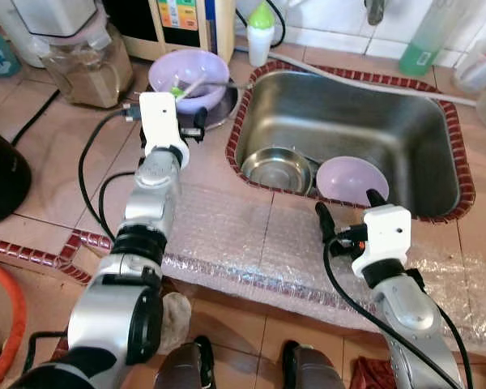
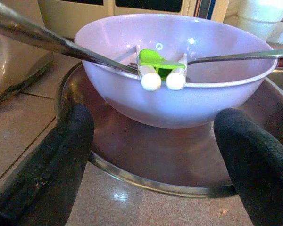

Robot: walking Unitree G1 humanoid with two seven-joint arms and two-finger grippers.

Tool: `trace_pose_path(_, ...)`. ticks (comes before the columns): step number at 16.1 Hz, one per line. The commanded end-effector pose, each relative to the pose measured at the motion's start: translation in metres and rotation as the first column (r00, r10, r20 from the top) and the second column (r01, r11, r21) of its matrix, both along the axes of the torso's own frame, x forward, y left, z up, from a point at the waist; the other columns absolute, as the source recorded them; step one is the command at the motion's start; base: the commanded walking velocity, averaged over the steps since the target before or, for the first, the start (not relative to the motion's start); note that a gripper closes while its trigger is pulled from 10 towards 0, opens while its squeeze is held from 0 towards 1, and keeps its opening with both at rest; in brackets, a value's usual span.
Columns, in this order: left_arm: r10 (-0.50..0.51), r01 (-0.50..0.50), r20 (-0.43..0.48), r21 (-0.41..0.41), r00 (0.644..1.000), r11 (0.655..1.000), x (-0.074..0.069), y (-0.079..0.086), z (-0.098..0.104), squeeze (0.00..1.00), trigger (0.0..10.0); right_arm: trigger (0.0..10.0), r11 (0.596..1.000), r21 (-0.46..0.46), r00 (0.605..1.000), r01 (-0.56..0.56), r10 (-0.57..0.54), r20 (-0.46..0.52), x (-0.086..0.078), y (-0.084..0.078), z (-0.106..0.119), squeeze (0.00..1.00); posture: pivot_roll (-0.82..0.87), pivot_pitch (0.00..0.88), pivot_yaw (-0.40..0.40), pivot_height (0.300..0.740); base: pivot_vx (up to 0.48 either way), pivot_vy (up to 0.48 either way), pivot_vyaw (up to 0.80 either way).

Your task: Kitchen organization

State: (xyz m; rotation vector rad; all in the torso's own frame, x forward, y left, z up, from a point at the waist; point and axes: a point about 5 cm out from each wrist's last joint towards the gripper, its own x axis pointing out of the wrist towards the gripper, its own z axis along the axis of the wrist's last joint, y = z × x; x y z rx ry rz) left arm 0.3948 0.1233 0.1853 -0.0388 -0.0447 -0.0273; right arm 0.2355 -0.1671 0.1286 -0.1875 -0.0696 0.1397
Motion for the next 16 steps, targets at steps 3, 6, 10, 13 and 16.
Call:
trace_pose_path(3,0.001,0.002,-0.070,0.035,0.998,0.999,0.0071,0.0009,0.0019,0.00,10.0,10.0,1.000,-0.011,1.000,-0.005,0.005,0.001,-0.0033,0.0012,0.0014,0.00,-0.22,0.243,0.048,0.740,0.000,0.000,0.00)
trace_pose_path(6,-0.022,0.031,-0.116,0.069,0.993,0.997,0.0095,0.0022,0.0006,0.00,10.0,10.0,1.000,-0.014,1.000,-0.012,0.012,-0.003,-0.0021,0.0039,0.0004,0.00,-0.21,0.234,0.052,0.740,0.000,0.000,0.00)
trace_pose_path(10,-0.079,0.096,-0.179,0.090,0.981,0.991,0.0079,0.0027,-0.0009,0.00,10.0,10.0,1.000,-0.018,1.000,-0.014,0.014,-0.004,0.0004,0.0044,-0.0009,0.00,-0.20,0.232,0.052,0.740,0.000,0.000,0.00)
trace_pose_path(13,-0.134,0.162,-0.230,0.109,0.964,0.981,0.0052,0.0029,-0.0011,0.00,10.0,10.0,1.000,-0.021,1.000,-0.013,0.013,-0.006,0.0014,0.0043,-0.0022,0.00,-0.19,0.229,0.055,0.740,0.000,0.000,0.00)
trace_pose_path(16,-0.148,0.184,-0.252,0.124,0.956,0.975,-0.0004,0.0095,-0.0025,0.00,10.0,10.0,1.000,-0.022,1.000,-0.012,0.012,-0.007,0.0019,0.0049,-0.0034,0.00,-0.18,0.223,0.065,0.740,0.000,0.000,0.00)
